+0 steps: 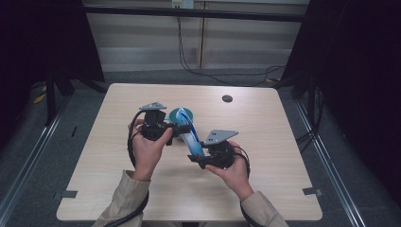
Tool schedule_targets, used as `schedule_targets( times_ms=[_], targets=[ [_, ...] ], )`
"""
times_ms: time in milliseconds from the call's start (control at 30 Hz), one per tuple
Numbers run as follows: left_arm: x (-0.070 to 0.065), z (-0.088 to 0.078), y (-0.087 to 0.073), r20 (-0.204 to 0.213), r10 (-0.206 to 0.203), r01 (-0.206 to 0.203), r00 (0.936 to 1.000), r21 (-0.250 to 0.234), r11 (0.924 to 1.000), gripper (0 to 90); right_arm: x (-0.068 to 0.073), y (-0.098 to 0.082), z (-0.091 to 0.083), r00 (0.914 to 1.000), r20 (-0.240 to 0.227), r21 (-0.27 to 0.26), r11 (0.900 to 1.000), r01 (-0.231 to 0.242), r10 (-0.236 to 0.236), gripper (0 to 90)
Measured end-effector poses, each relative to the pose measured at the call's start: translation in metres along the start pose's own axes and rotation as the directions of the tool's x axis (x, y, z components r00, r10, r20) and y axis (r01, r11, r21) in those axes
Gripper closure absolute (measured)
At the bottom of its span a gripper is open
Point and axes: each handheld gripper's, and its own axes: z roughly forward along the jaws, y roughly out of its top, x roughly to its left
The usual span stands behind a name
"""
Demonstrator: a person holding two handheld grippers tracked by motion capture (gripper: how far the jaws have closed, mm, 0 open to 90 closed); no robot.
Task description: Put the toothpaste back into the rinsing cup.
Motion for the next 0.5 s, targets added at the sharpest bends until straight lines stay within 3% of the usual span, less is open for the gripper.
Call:
schedule_targets(
  times_ms=[500],
  targets=[
    [-0.0018, -0.0014, 0.0036, -0.021, 0.011, -0.012, 0.9997, -0.028, 0.9996, 75.4, 0.0076, 0.0017, 0.0054, 0.999, -0.017, -0.039, 0.998, -0.041, 0.041, 36.4]
  ],
)
